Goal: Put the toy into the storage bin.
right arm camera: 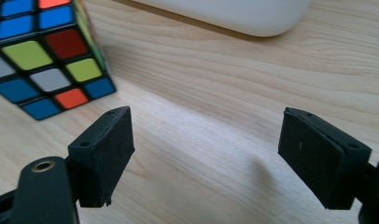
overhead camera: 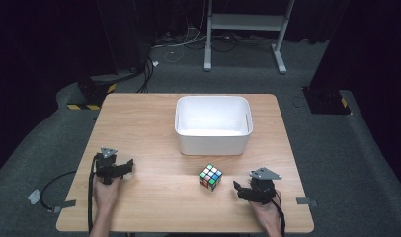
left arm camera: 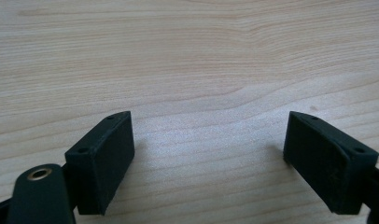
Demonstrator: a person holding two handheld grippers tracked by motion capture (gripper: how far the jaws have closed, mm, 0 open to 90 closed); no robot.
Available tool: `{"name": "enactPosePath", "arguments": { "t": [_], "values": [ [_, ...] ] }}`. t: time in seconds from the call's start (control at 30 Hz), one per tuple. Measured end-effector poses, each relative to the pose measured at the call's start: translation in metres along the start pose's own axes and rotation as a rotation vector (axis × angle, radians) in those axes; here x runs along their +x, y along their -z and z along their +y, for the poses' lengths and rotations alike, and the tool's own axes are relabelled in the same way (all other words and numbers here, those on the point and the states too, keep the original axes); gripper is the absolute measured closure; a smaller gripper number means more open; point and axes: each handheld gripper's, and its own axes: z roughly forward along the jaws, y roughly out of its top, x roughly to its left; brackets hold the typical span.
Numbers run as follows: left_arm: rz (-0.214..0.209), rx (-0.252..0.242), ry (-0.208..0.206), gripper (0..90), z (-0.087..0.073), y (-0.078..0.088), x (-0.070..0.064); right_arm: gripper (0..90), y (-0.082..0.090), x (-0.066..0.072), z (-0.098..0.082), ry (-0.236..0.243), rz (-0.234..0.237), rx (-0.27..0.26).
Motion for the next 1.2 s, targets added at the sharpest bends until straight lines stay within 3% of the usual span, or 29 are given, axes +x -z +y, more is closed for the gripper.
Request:
{"name": "enactPosePath", "arguments": {
  "t": [0.8, 1.2],
  "values": [
    [-0.003, -0.001, 0.004, 16.5, 0.000, 0.000, 0.000, 13.7, -0.004, 0.036, 0.019, 0.094, 0.144, -0.023],
    [-0.006, -0.002, 0.008, 16.5, 0.000, 0.000, 0.001, 12.0, -0.009, 0.047, 0.031, 0.132, 0.170, -0.027]
  ]
}}
